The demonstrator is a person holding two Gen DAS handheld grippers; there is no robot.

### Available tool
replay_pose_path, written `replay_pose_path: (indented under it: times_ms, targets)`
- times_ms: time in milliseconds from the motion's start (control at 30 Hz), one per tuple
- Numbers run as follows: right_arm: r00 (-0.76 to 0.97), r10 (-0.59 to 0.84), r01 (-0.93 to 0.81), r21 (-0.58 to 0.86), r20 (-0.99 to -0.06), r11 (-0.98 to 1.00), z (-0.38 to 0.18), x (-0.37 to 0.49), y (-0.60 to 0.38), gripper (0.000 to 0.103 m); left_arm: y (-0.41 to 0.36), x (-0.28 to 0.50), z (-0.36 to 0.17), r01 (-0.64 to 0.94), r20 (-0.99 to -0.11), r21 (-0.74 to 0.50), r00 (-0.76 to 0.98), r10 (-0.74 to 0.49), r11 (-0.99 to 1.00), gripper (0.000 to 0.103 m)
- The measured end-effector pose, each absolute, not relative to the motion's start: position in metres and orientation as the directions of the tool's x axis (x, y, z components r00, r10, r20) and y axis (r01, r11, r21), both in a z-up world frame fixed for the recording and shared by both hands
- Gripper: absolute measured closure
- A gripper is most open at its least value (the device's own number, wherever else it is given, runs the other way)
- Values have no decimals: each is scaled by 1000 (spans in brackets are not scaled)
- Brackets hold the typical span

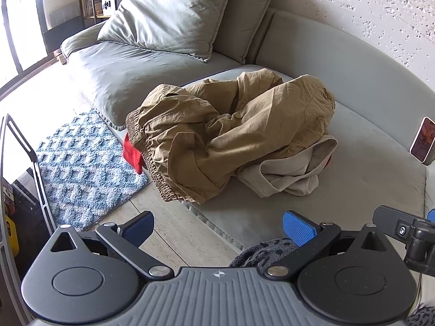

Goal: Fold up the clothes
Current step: 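Move both grippers toward the crumpled khaki pants on the sofa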

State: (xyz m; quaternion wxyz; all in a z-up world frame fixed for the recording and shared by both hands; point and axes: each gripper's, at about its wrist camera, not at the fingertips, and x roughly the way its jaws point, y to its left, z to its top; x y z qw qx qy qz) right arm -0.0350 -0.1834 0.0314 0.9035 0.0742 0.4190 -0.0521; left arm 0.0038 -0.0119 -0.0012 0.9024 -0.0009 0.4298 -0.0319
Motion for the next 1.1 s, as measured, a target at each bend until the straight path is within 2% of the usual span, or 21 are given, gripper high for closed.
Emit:
replay_pose_path:
  times_ms: [833,1000,1100]
  targets:
    - [642,-39,164,88,-766,982,24,-31,-184,0,-9,9,-13,48,-791,-21,610,-46,999,1]
    - [694,-45,110,44,-718,993,20,-13,-169,0,10,16,-24,-17,-800,-30,601,-14,999,1]
    - [712,9,61,75,-702,995,15,5,-160,0,30,20,-29,-73,-782,-25,623,26,997,1]
